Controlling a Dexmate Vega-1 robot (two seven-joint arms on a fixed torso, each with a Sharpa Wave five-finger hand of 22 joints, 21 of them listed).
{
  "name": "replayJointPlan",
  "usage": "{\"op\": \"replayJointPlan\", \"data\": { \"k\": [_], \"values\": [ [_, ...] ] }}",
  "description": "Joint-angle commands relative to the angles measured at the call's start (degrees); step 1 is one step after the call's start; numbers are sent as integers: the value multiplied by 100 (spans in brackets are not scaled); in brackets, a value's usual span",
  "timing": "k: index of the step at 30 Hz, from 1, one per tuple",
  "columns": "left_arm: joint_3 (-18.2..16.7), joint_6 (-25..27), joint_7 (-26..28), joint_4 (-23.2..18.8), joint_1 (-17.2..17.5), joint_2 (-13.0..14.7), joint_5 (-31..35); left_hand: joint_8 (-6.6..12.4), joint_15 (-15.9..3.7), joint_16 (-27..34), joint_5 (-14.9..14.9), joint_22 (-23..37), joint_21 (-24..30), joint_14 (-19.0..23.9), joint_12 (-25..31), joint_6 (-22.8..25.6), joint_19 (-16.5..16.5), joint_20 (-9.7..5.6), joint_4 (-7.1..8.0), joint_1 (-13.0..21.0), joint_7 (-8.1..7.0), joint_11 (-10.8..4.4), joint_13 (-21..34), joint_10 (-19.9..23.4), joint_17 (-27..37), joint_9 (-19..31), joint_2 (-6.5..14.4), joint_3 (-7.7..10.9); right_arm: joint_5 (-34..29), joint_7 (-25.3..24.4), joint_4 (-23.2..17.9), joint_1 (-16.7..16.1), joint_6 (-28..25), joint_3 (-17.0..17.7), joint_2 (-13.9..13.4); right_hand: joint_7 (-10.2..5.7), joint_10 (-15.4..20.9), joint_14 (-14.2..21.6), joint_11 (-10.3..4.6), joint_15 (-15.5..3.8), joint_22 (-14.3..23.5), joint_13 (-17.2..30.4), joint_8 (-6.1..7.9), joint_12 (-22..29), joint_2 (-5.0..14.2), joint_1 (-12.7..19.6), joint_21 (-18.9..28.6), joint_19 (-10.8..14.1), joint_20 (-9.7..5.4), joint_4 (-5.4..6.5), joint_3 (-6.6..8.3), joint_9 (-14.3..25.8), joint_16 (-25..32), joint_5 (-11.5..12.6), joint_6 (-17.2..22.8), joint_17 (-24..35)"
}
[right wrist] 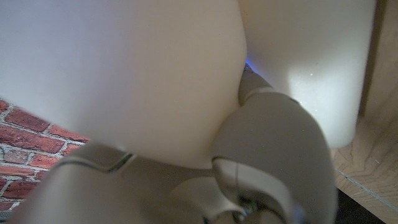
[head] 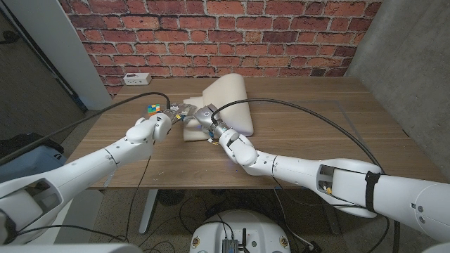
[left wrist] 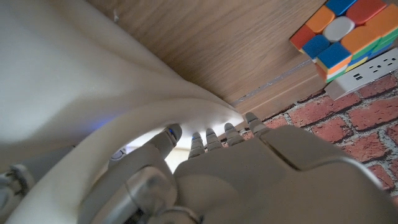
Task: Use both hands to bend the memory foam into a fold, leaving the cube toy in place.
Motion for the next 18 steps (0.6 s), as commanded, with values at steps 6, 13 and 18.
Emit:
{"op": "replayJointPlan", "data": {
  "k": [6, 13, 18],
  "values": [
    [141, -269, -312, 331, -61, -212, 20, 14, -218, 74, 60, 22, -26, 179, 55, -131, 39, -18, 54, -113, 91, 84, 18, 67, -10, 26, 141, 63, -100, 127, -399, -53, -123, 28, -214, -144, -142, -24, 21, -247, -15, -7, -86, -111, 3, -34, 72, -89, 43, 52, 29, 15, -224, 12, -31, -109],
    [174, -275, -374, 389, -6, -233, -31, 29, -238, 67, 71, 23, -25, 218, 71, -134, 69, -37, 38, -118, 119, 76, 19, 105, -27, 24, 169, 112, -268, 430, -902, -145, -237, 95, -493, -185, -227, -91, -5, -237, -37, -32, -163, -185, -43, -144, 113, -161, 67, 84, 27, 18, -376, -2, -195, -199],
    [235, -225, -488, 411, -23, -264, -4, 42, -250, 58, 77, 23, -23, 233, 86, -117, 90, -41, 16, -108, 156, 69, 19, 148, -39, 22, 183, 149, -427, 787, -1389, -244, -332, 199, -743, -249, -461, -263, -28, -197, -66, -73, -280, -320, -163, -352, 123, -302, 124, 135, -21, 22, -603, -3, -511, -333]
  ]
}}
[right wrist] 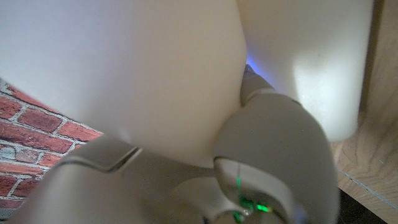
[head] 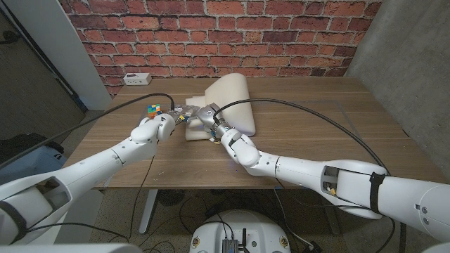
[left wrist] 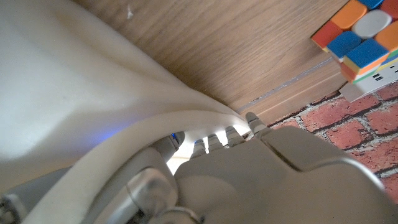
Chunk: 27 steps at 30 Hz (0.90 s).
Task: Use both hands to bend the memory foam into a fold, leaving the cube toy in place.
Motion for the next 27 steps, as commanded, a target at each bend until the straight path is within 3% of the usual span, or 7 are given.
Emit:
{"op": "replayJointPlan", "data": {
  "k": [1, 4, 11, 15, 18, 23, 27],
  "values": [
    [129, 24, -250, 117, 20, -78, -28, 45, -236, 14, 42, 24, -23, 32, 43, 19, 42, 10, -29, -30, 38, -25, 24, 66, 8, 27, 198, 66, -307, 617, -945, -189, -206, 185, -484, -36, -201, -169, -10, -126, -24, -28, -92, -110, -82, -210, 36, -139, 50, 58, -21, 23, -191, 8, -307, -108],
    [185, 59, -349, 135, -8, -92, 14, 68, -242, 6, 45, 24, -18, 42, 55, 72, 68, 1, -49, -17, 75, -21, 23, 102, -1, 25, 208, 97, -403, 842, -1272, -288, -275, 291, -623, -78, -429, -311, -3, -90, -43, -66, -144, -227, -170, -385, 30, -227, 85, 99, -51, 21, -365, 31, -570, -199],
    [342, 159, -635, 152, -132, -148, 196, 123, -252, 10, 43, 24, -16, 105, 105, 248, 115, 8, -88, 9, 79, -12, 22, 259, -11, 21, 204, 154, -510, 1568, -1923, -460, -309, 580, -822, -205, -1397, -1009, -6, 30, -75, -274, -203, -742, -430, -1012, -75, -587, 243, 239, -175, -3, -1000, 147, -1699, -506],
    [364, 170, -635, 122, -148, -163, 261, 131, -248, 8, 41, 24, -19, 114, 119, 291, 120, 8, -87, 7, 84, -14, 22, 308, -9, 20, 199, 166, -493, 2043, -2261, -533, -266, 773, -920, -214, -2301, -1622, -3, 89, -82, -390, -194, -1180, -635, -1480, -209, -846, 357, 356, -340, -7, -1450, 278, -2344, -734],
    [372, 161, -643, 113, -156, -168, 290, 131, -254, 10, 39, 25, -18, 127, 118, 303, 131, 1, -86, 5, 90, -11, 22, 314, -8, 20, 195, 171, -355, 2249, -2490, -627, -192, 986, -1000, -166, -2756, -1959, 34, 192, -87, -437, -183, -1414, -763, -1776, -324, -1048, 443, 442, -475, -5, -1669, 357, -2721, -848],
    [372, 127, -659, 127, -175, -178, 301, 124, -261, 7, 36, 25, -14, 125, 113, 305, 151, -11, -87, 3, 91, -14, 21, 316, -6, 20, 194, 175, 203, 2080, -2888, -941, 11, 1525, -1153, -95, -3343, -2422, 90, 331, -90, -487, -162, -1714, -981, -2372, -530, -1351, 617, 658, -806, -2, -1891, 469, -3141, -940],
    [366, 92, -652, 138, -193, -190, 306, 119, -266, 7, 33, 25, -15, 127, 106, 303, 156, -14, -83, -1, 90, -16, 22, 304, -3, 20, 193, 174, 695, 1379, -3082, -1277, 320, 1966, -1259, -20, -3805, -2851, 154, 436, -88, -510, -157, -1940, -971, -2637, -693, -1588, 710, 772, -952, 0, -2026, 558, -3447, -961]
  ]
}}
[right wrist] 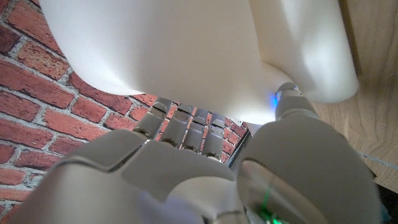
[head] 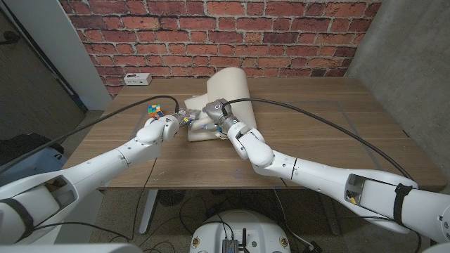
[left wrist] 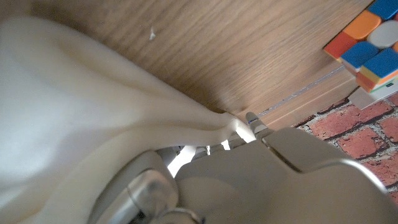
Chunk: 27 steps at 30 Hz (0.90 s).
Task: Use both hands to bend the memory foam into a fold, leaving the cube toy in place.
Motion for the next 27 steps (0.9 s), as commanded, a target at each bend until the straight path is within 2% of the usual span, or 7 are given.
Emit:
{"op": "replayJointPlan", "data": {
  "k": [1, 7, 11, 17, 20, 22, 27],
  "values": [
    [59, -58, -118, 25, -60, -48, 64, 64, -276, 12, -14, 26, -16, 15, 72, 253, 22, -24, -22, -1, 9, -42, 23, 234, 18, 27, 193, 18, 1024, -702, -824, -740, 542, 1101, -325, 60, -469, -412, 55, -231, 31, -11, 34, -228, 42, -260, -146, -210, 63, 117, -127, 23, -123, 99, -311, -24],
    [58, -148, -107, 66, -105, -74, 60, 55, -275, 6, -18, 26, -22, 6, 67, 247, 19, -29, -26, -3, 2, -32, 23, 233, 20, 27, 193, 17, 1191, -1939, -614, -1127, 449, 1450, -106, 98, -1788, -1807, 218, 25, 25, -87, -12, -748, 180, -339, -600, -785, 288, 87, -182, 24, -316, 181, -1557, -295],
    [44, -163, -99, 81, -111, -81, 51, 53, -278, 4, -21, 26, -26, 0, 64, 251, 18, -30, -26, -5, 1, -34, 24, 233, 21, 28, 194, 16, 1401, -2457, -482, -1290, 356, 1609, 64, 166, -2256, -2352, 285, 123, 16, -125, 39, -759, 197, -361, -900, -1241, 376, 58, -213, 28, -307, 183, -1895, -444],
    [47, -187, -102, 120, -132, -89, 57, 48, -277, 2, -24, 26, -32, -2, 60, 252, 15, -27, -26, -7, -5, -28, 24, 234, 23, 28, 196, 17, 2226, -2970, -351, -1442, 705, 1971, 215, 162, -2102, -2558, 336, 157, 5, -176, 155, -631, 356, -440, -1127, -1477, 631, 94, -219, 28, -231, 133, -1786, -577],
    [47, -205, -92, 129, -140, -87, 62, 43, -278, 1, -26, 27, -35, -4, 56, 245, 14, -24, -23, -10, -11, -25, 24, 229, 24, 28, 197, 16, 2898, -3319, -171, -1538, 1083, 2262, 381, 155, -1696, -2378, 381, 108, 6, -244, 278, -504, 1038, -706, -1243, -1369, 633, 354, -54, 19, -100, -9, -1393, -706],
    [41, -221, -85, 137, -142, -88, 52, 41, -280, 0, -26, 27, -35, -4, 56, 243, 16, -28, -25, -10, -8, -23, 24, 231, 24, 28, 196, 18, 3187, -3473, -62, -1545, 1207, 2376, 462, 109, -1607, -2263, 364, 76, 6, -270, 286, -494, 1272, -773, -1274, -1316, 628, 425, 23, 10, -64, -63, -1305, -765],
    [39, -249, -82, 165, -160, -94, 45, 39, -280, -1, -27, 27, -39, -4, 53, 245, 15, -25, -28, -9, -8, -15, 25, 231, 23, 28, 198, 20, 3498, -3580, 110, -1418, 1277, 2405, 493, 23, -1380, -2183, 335, 20, 6, -325, 341, -467, 1583, -929, -1378, -1347, 286, 579, 154, -8, -69, -189, -990, -899]
  ]
}}
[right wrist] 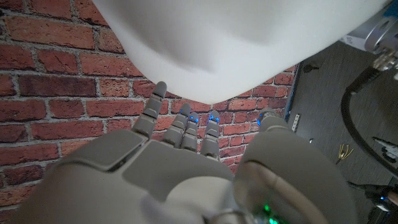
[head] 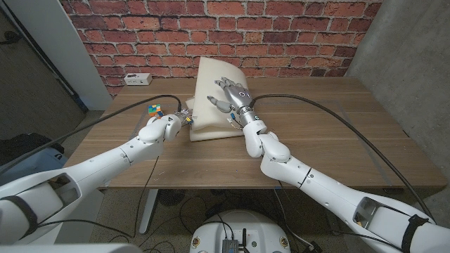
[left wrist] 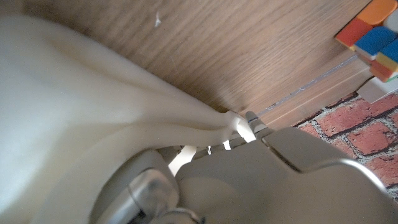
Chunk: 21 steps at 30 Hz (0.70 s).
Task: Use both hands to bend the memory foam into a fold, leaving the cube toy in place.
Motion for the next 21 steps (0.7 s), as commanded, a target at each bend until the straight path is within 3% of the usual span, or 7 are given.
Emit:
{"op": "replayJointPlan", "data": {
  "k": [1, 7, 11, 16, 21],
  "values": [
    [-14, -86, -74, 63, -46, -17, -3, 37, -292, -2, -32, 27, -40, -16, 17, 119, -15, 5, -39, -10, -135, -119, 23, 129, 12, 28, 198, 9, 1303, -868, 425, -48, 474, 477, 279, -54, 160, 80, -23, -111, 19, -24, 62, 37, 234, -75, -63, -14, -272, 127, 120, -11, 16, -75, 223, -82],
    [-24, -112, -65, 79, -62, -22, -16, 36, -294, -3, -33, 27, -45, -15, 14, 123, -14, 5, -41, -11, -134, -123, 23, 131, 12, 28, 198, 10, 1380, -732, 638, 255, 283, 312, 300, -65, 210, 62, -68, -156, 19, -46, 61, 27, 261, -107, -119, -63, -423, 178, 209, -19, -13, -125, 312, -150],
    [-24, -123, -54, 80, -68, -17, -7, 34, -298, -4, -34, 27, -47, -17, 9, 124, -13, 7, -40, -12, -140, -131, 23, 125, 13, 28, 200, 10, 1312, -542, 820, 529, 2, 120, 333, -105, 170, -9, -127, -163, 17, -63, 26, -10, 239, -136, -170, -121, -450, 206, 253, -25, -54, -165, 293, -202],
    [-33, -115, -53, 82, -73, -18, -10, 31, -292, -4, -34, 28, -50, -19, 8, 123, -11, 9, -34, -16, -143, -127, 23, 128, 15, 29, 205, 14, 1194, 37, 1001, 935, -544, -226, 346, -163, 107, -159, -149, -176, 14, -85, -42, -61, 219, -177, -269, -260, -458, 240, 318, -32, -122, -222, 211, -288],
    [-51, -99, -48, 78, -63, -16, -33, 30, -300, -4, -34, 28, -54, -21, 6, 125, -10, 12, -24, -22, -139, -119, 24, 130, 18, 29, 206, 17, 1093, 258, 1316, 1219, -700, -549, 391, -177, 91, -190, -150, -167, 14, -91, -66, -75, 223, -203, -287, -264, -483, 263, 341, -33, -129, -244, 176, -314]
  ]
}}
